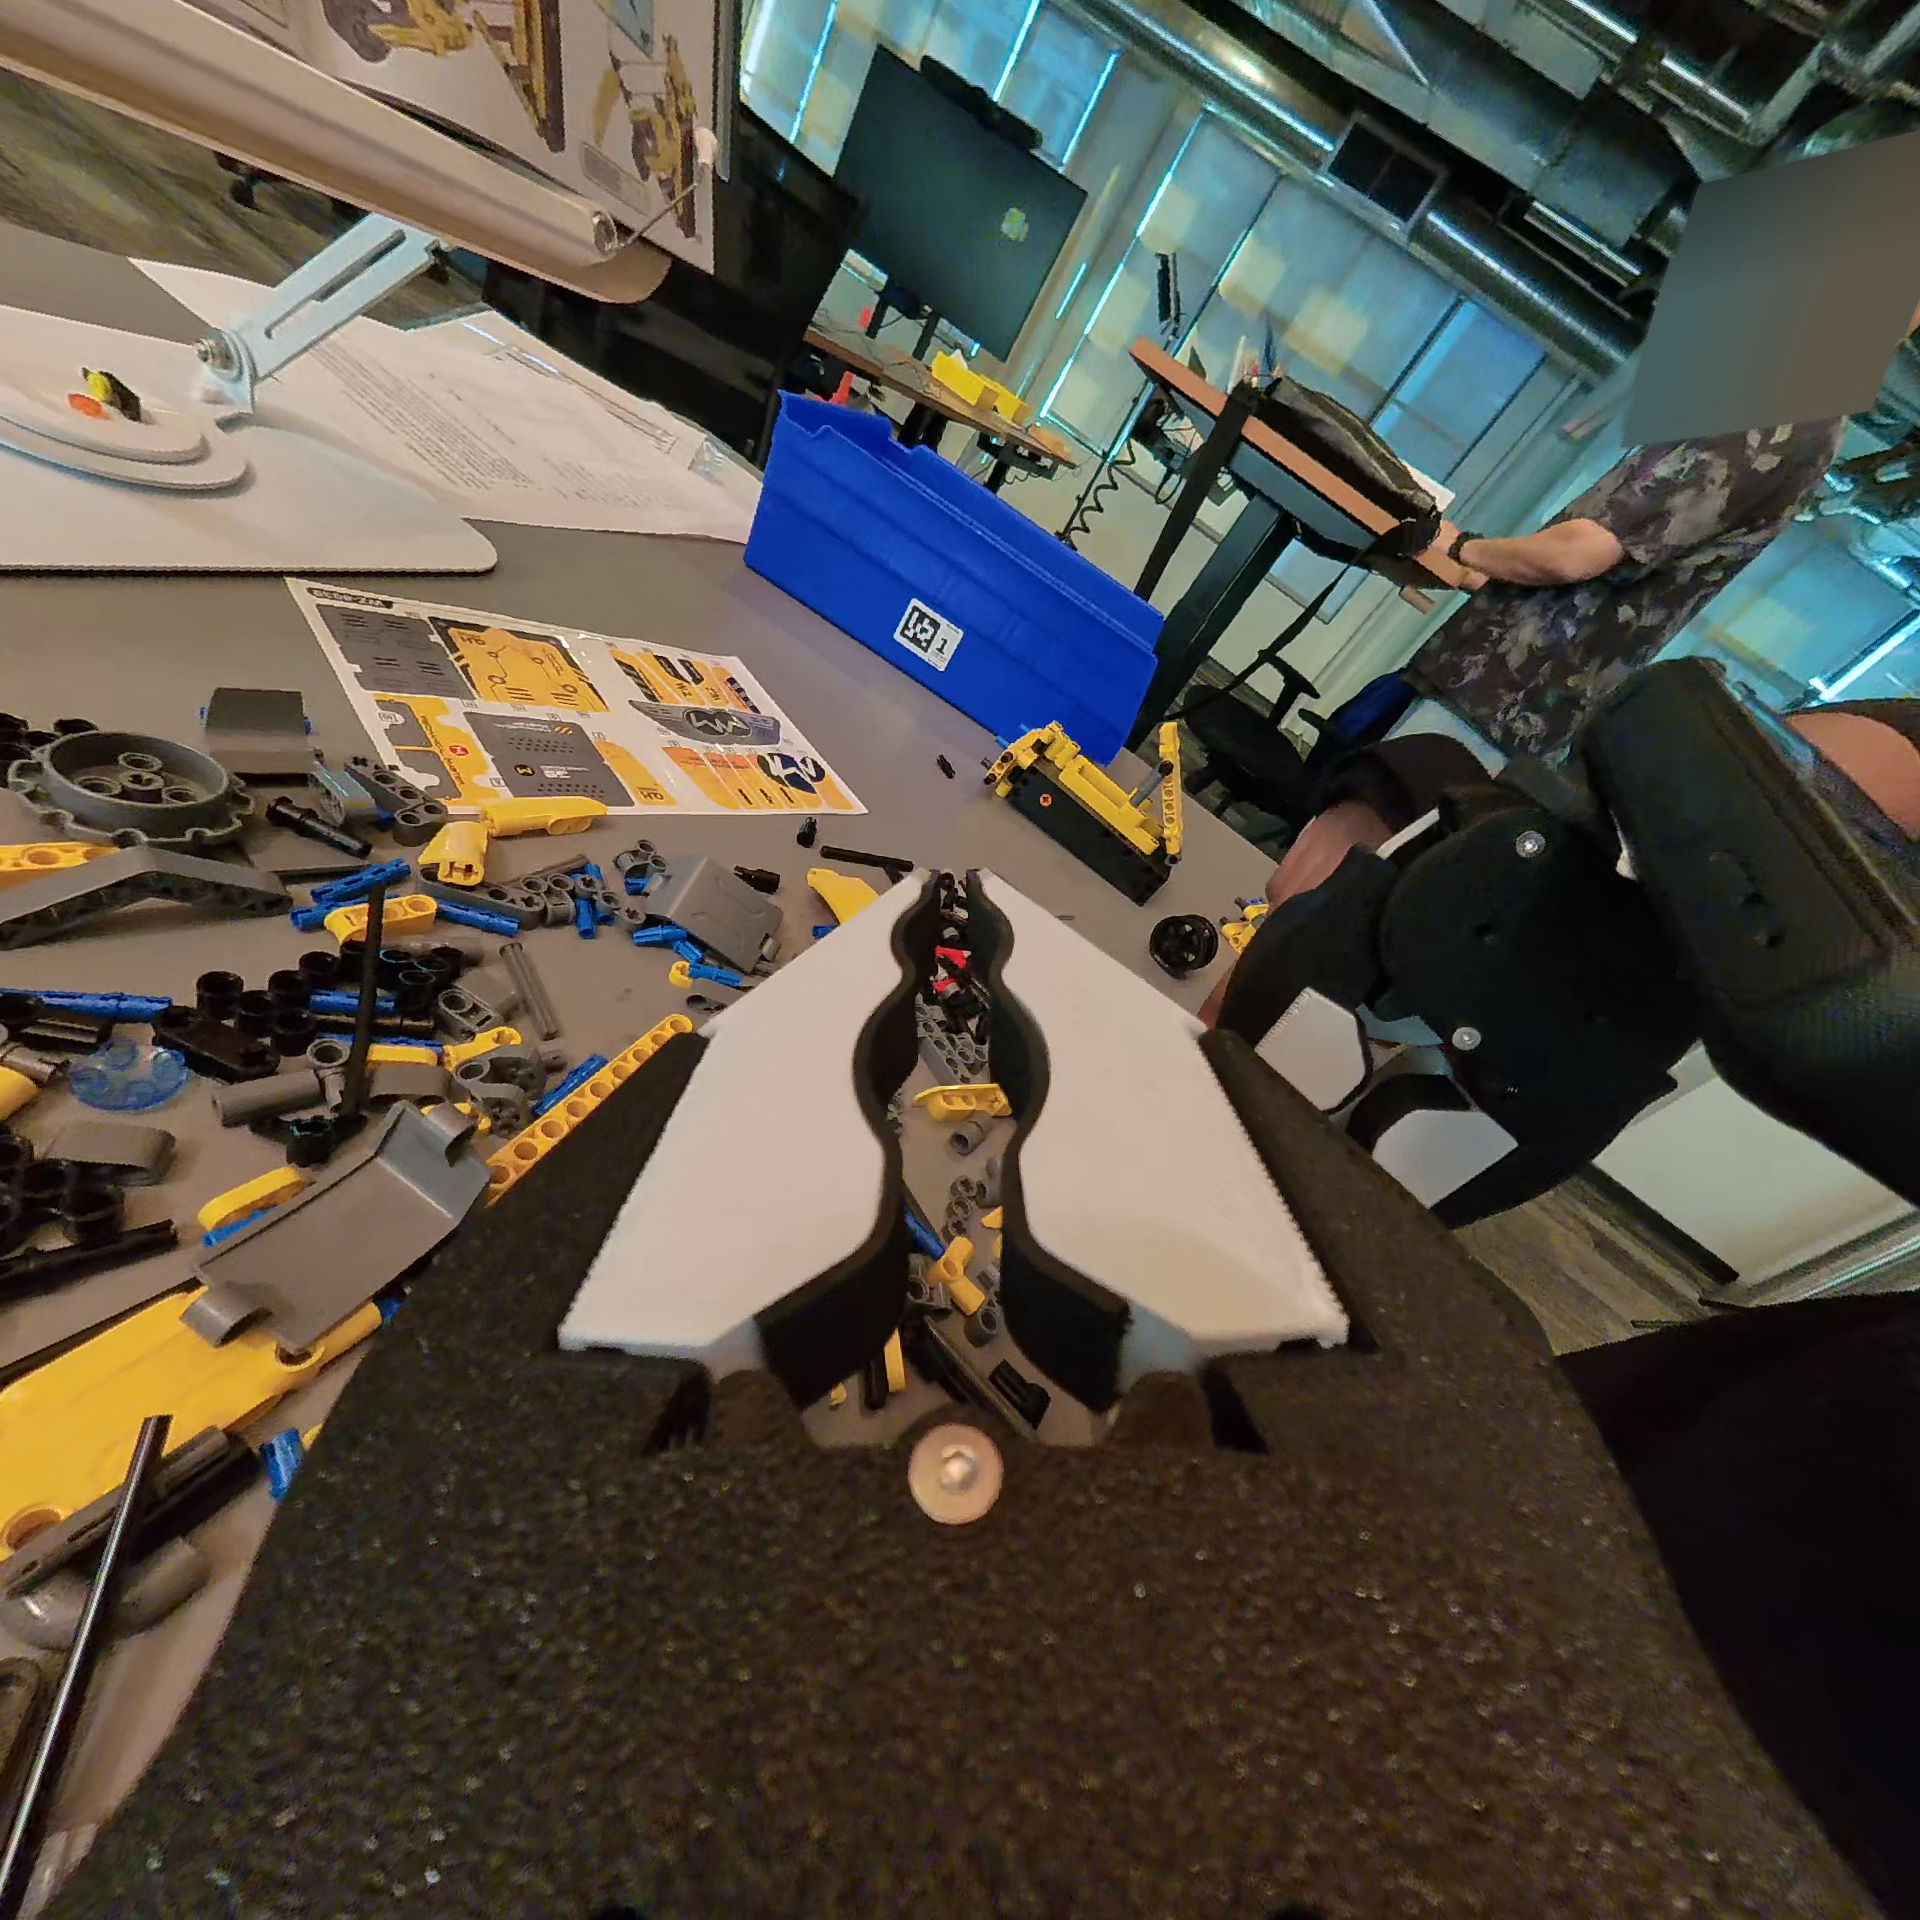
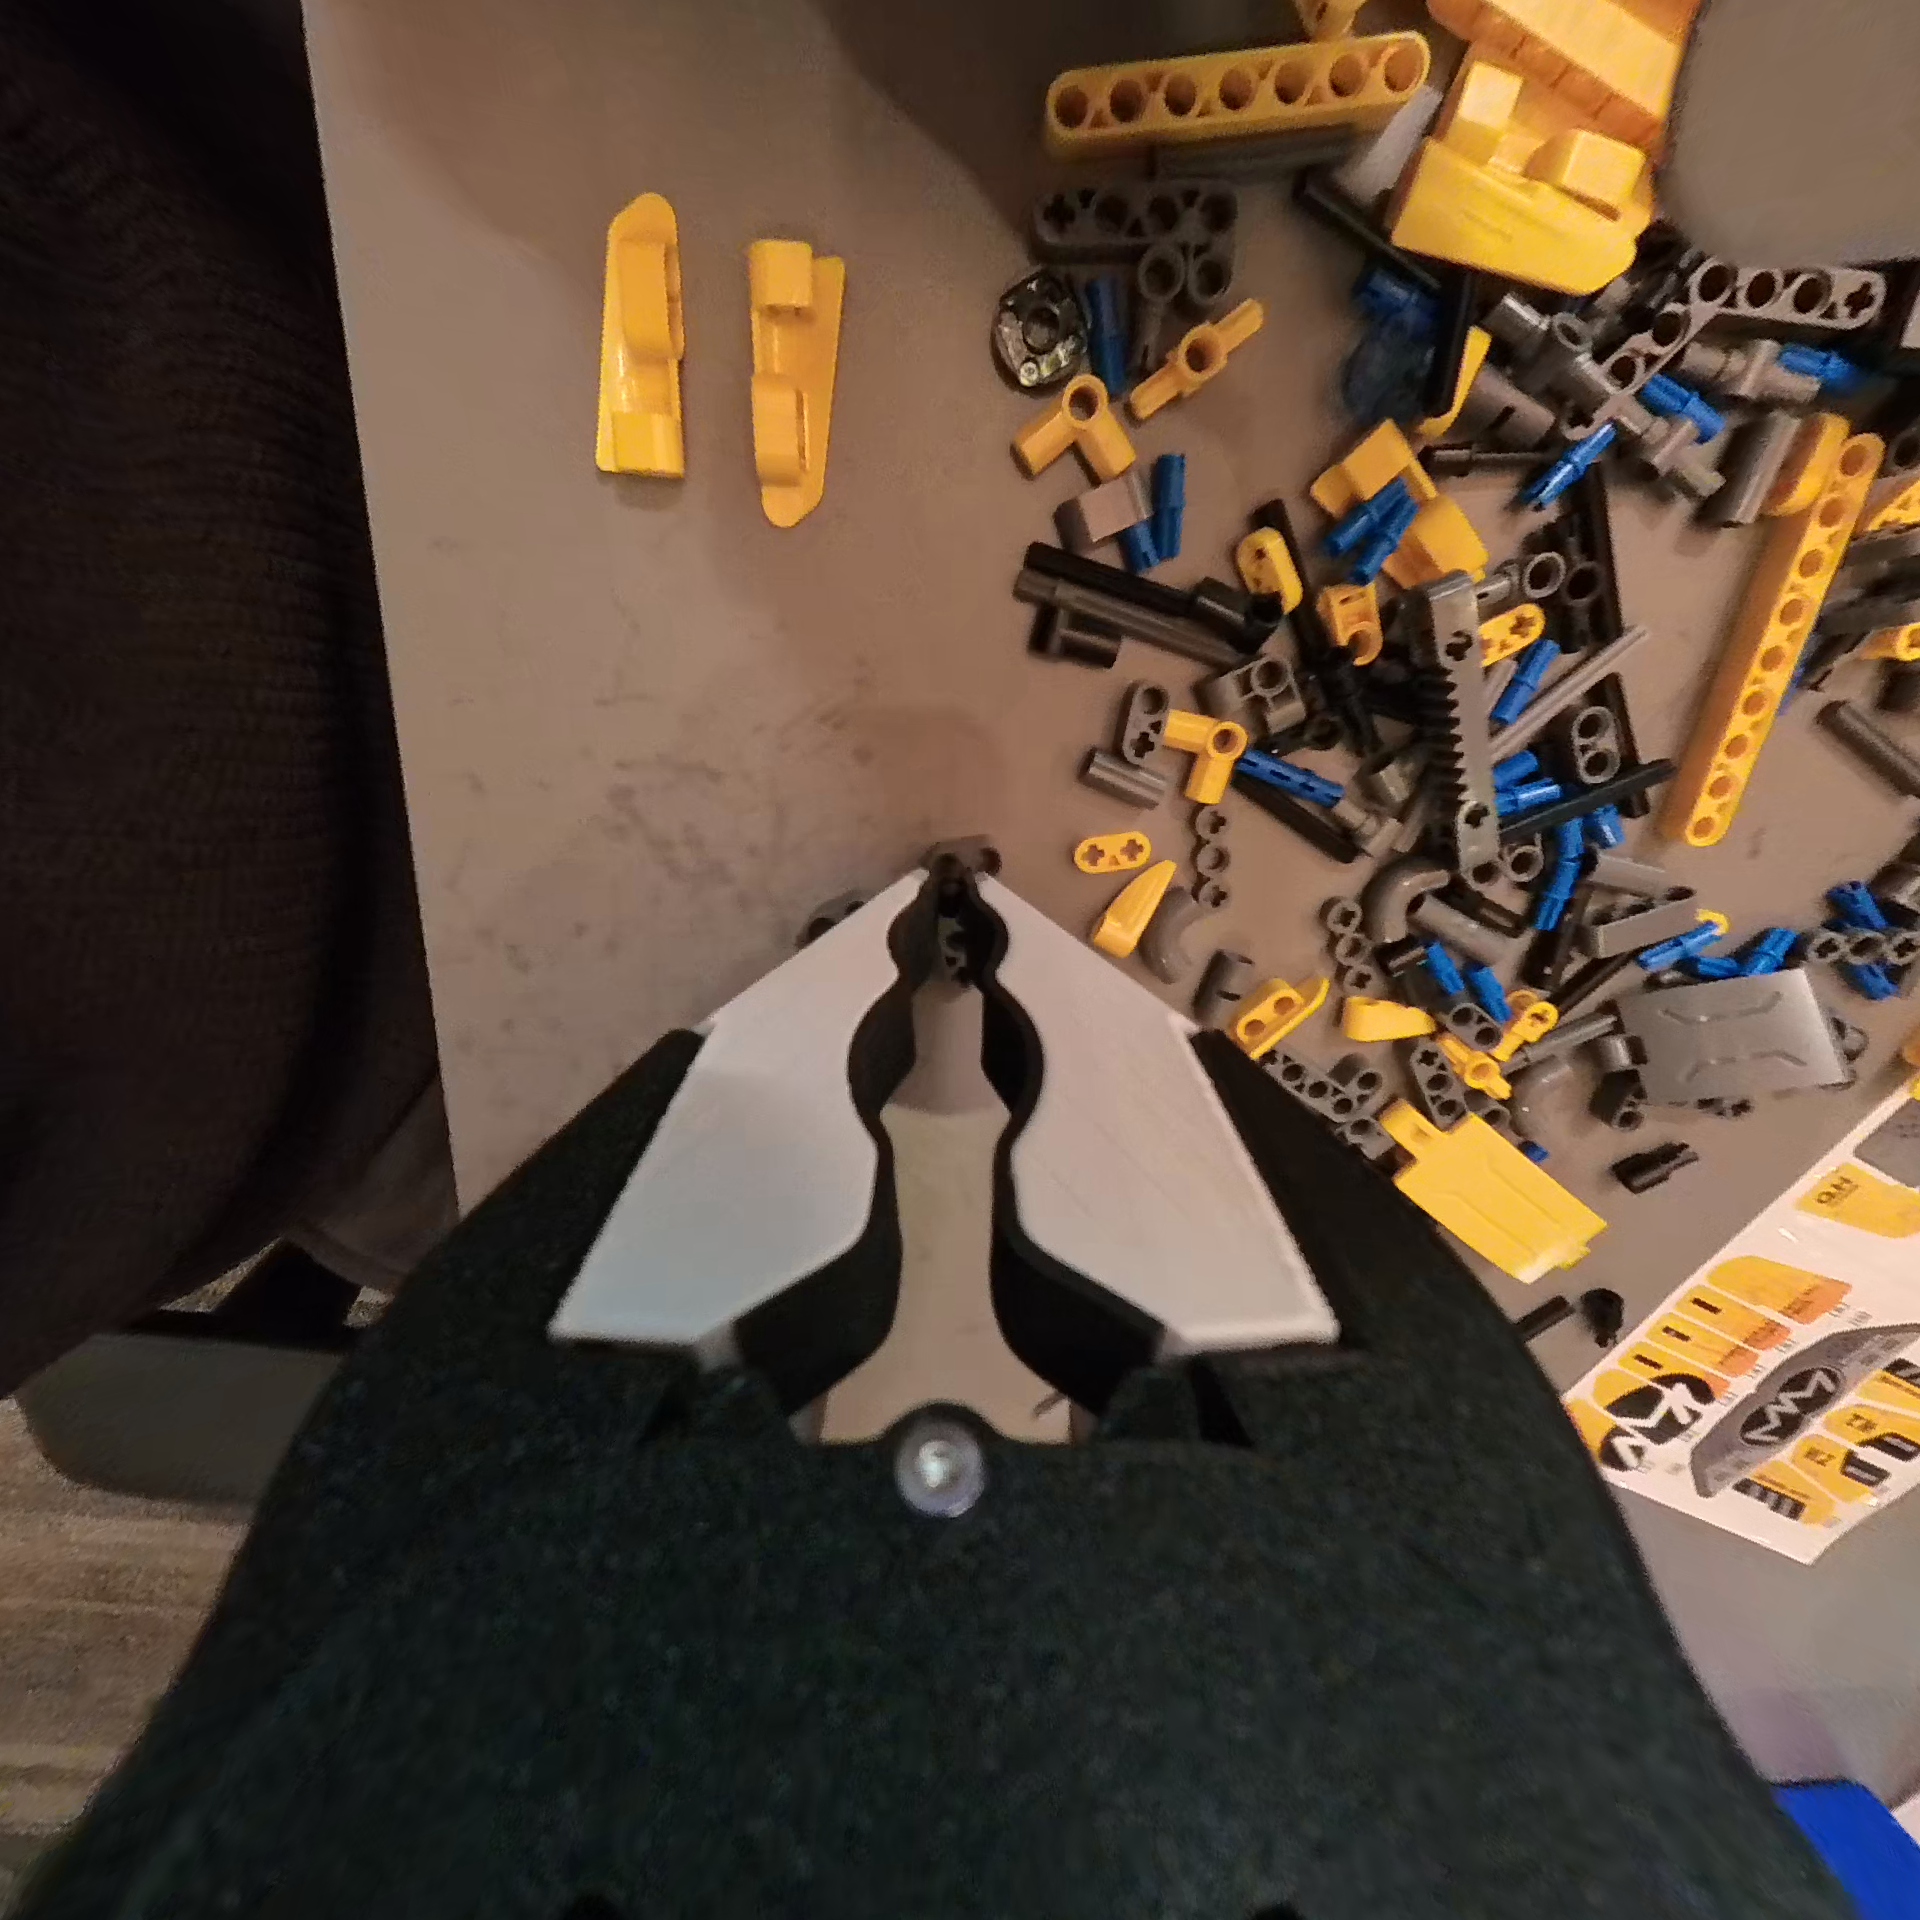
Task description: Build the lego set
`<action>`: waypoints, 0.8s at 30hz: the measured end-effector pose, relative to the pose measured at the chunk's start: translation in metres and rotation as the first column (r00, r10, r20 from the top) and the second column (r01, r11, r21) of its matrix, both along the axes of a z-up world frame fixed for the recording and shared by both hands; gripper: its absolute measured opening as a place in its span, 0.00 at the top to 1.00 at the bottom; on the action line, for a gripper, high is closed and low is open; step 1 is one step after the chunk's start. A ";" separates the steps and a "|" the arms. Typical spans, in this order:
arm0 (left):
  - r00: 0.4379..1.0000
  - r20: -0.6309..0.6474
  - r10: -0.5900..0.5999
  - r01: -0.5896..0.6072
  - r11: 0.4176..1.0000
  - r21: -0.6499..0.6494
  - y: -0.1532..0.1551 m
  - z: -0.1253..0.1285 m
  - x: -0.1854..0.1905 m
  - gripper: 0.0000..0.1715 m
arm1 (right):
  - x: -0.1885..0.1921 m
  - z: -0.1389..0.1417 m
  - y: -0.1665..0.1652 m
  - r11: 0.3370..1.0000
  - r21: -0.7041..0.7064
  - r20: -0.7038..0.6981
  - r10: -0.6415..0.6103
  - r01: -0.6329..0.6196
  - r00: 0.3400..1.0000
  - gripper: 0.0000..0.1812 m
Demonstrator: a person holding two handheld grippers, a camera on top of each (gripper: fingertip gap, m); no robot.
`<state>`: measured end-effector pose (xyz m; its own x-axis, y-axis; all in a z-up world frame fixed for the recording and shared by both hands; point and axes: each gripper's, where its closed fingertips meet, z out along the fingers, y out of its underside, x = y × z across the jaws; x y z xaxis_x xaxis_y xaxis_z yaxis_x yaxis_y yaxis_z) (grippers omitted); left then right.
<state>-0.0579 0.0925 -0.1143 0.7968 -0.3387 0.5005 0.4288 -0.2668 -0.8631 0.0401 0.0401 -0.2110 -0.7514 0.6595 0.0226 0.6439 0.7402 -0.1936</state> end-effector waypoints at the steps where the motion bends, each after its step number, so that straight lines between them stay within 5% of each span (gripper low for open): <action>1: 1.000 -0.001 0.000 0.000 1.000 0.000 0.000 0.000 0.000 0.98 | 0.000 0.000 0.000 1.000 -0.001 0.000 0.000 0.000 1.000 0.98; 24: 1.000 0.001 0.000 0.000 1.000 0.001 0.000 0.000 -0.001 0.98 | 0.003 -0.003 0.001 0.999 0.005 0.060 -0.040 0.040 0.997 0.98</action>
